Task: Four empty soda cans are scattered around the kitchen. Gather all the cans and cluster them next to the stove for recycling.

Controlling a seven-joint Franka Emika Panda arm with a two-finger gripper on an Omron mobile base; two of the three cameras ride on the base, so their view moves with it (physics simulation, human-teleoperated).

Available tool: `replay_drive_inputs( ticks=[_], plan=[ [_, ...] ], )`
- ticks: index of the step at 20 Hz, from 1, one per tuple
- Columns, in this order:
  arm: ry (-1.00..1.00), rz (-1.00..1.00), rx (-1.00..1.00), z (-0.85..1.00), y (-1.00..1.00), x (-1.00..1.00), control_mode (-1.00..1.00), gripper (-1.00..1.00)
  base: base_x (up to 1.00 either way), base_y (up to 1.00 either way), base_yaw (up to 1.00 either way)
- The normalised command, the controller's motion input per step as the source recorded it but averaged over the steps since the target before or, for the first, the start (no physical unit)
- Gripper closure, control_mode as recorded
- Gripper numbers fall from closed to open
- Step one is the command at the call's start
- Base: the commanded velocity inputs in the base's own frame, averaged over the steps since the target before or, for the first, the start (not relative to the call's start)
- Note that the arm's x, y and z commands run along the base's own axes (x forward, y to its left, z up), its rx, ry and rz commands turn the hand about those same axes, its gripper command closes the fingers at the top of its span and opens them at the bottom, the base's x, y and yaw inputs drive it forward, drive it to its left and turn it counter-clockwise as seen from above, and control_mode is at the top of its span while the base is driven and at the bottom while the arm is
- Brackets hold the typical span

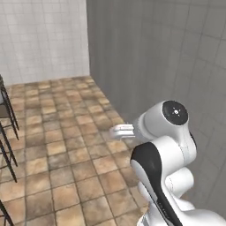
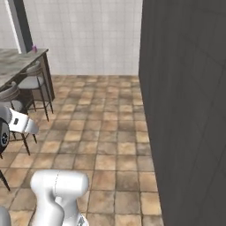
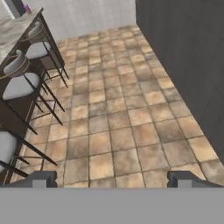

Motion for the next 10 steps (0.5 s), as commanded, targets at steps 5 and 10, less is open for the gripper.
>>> replay_drive_inputs(
  ticks=[5, 10],
  plan=[
    [0.0, 0.0, 0.0, 0.0, 0.0, 0.0, 1.0, -1.0, 0.57, -0.39, 0.42],
    [0.0, 0.0, 0.0, 0.0, 0.0, 0.0, 1.0, -1.0, 0.47, -0.53, 0.28]
  ],
)
